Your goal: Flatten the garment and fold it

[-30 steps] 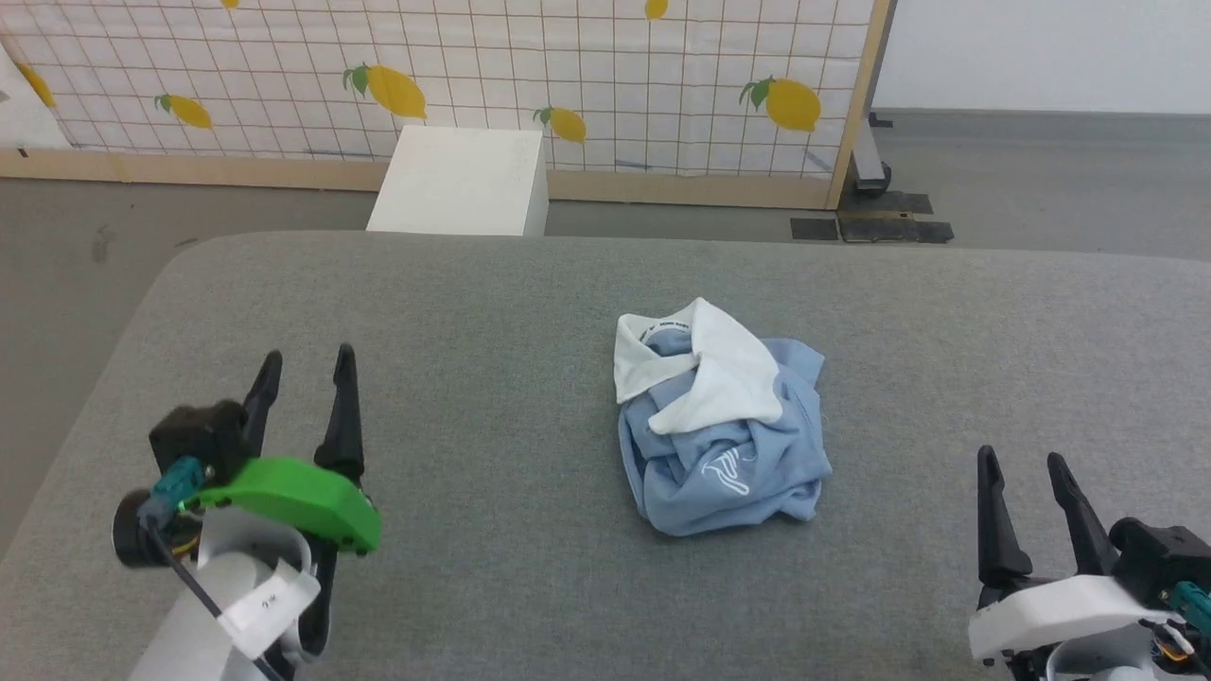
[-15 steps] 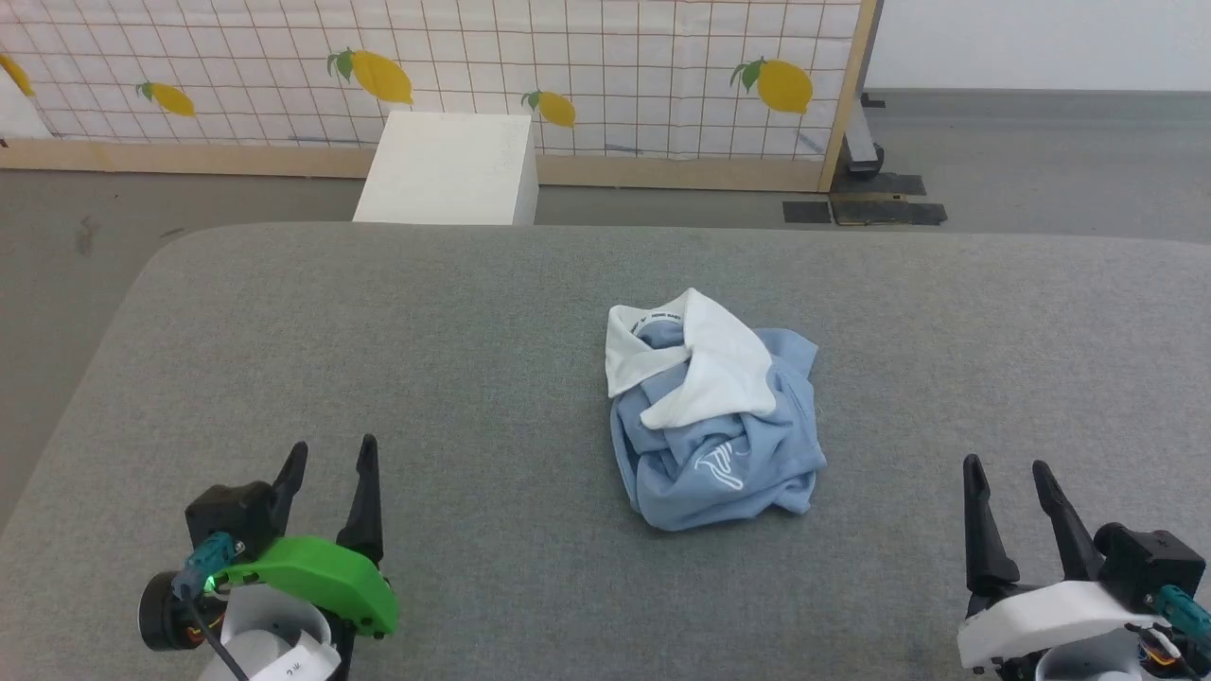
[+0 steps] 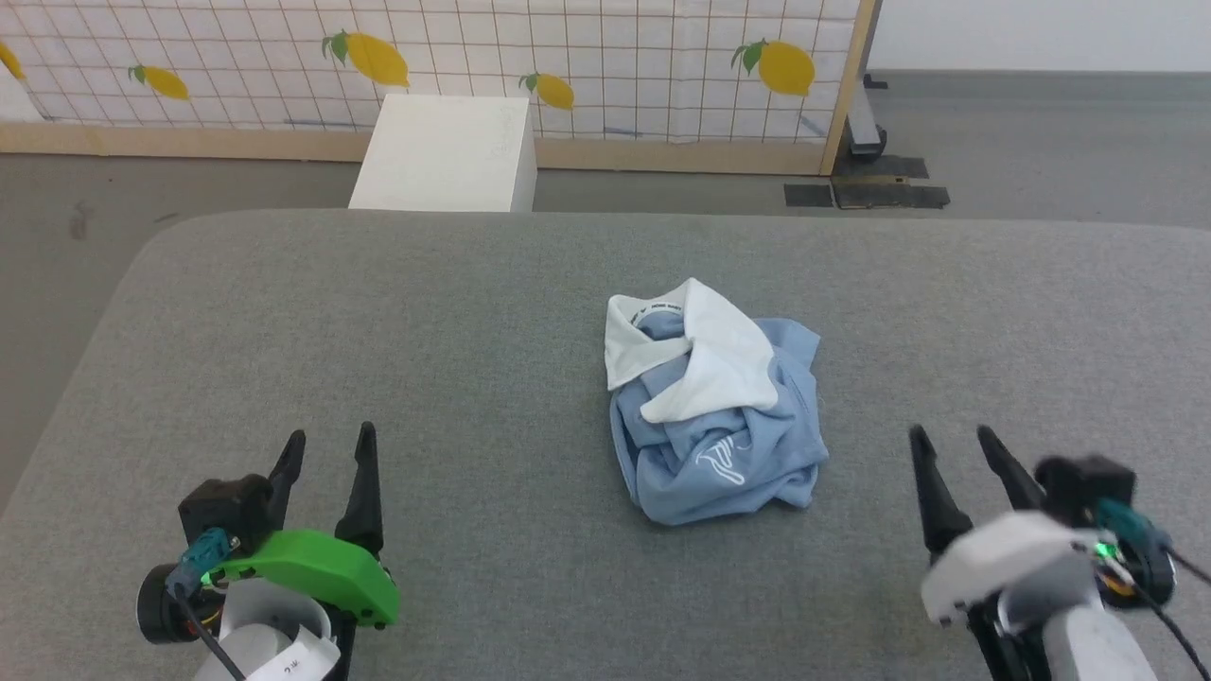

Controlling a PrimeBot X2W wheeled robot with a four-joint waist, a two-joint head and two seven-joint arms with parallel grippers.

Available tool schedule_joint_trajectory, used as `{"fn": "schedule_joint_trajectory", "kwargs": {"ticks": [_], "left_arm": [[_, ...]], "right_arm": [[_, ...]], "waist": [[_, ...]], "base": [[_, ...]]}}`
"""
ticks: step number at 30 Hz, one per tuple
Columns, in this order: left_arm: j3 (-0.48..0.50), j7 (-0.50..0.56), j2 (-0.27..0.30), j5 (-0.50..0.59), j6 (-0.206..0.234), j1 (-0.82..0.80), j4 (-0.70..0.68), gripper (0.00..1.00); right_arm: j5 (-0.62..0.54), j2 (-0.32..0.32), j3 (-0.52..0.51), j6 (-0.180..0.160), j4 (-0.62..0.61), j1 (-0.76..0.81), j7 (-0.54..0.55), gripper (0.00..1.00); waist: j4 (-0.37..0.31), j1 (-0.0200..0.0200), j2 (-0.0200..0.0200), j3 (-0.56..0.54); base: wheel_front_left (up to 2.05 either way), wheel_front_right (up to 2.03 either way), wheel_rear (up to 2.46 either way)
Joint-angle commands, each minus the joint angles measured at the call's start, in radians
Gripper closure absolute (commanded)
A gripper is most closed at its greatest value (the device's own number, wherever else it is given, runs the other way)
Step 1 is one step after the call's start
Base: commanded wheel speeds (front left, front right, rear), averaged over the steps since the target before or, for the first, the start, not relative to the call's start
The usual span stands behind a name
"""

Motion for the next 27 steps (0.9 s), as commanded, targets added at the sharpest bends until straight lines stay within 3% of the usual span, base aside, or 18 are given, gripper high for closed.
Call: {"fn": "schedule_joint_trajectory", "kwargs": {"ticks": [1, 14, 21, 27], "left_arm": [[0.002, -0.004, -0.005, 0.0, 0.007, 0.005, -0.009, 0.0], [-0.007, -0.007, -0.029, -0.001, 0.012, -0.046, -0.023, 0.0], [-0.009, -0.015, -0.043, -0.004, 0.001, -0.081, -0.014, 0.0], [-0.014, -0.022, -0.051, 0.002, -0.008, -0.1, 0.002, 0.0]], "right_arm": [[-0.019, 0.0, 0.016, 0.006, 0.002, -0.055, 0.054, 0.0], [-0.049, -0.089, 0.199, 0.006, 0.108, -0.344, 0.647, 0.0], [-0.009, -0.14, 0.319, 0.006, 0.125, -0.401, 0.771, 0.0], [0.023, -0.152, 0.367, 0.006, 0.156, -0.399, 0.801, 0.0]], "waist": [[0.007, 0.0, 0.0, 0.016], [0.081, 0.0, 0.0, 0.122], [0.122, 0.0, 0.0, 0.19], [0.138, 0.0, 0.0, 0.215]], "base": [[0.0, 0.0, 0.0], [0.0, 0.0, 0.0], [0.0, 0.0, 0.0], [0.0, 0.0, 0.0]]}}
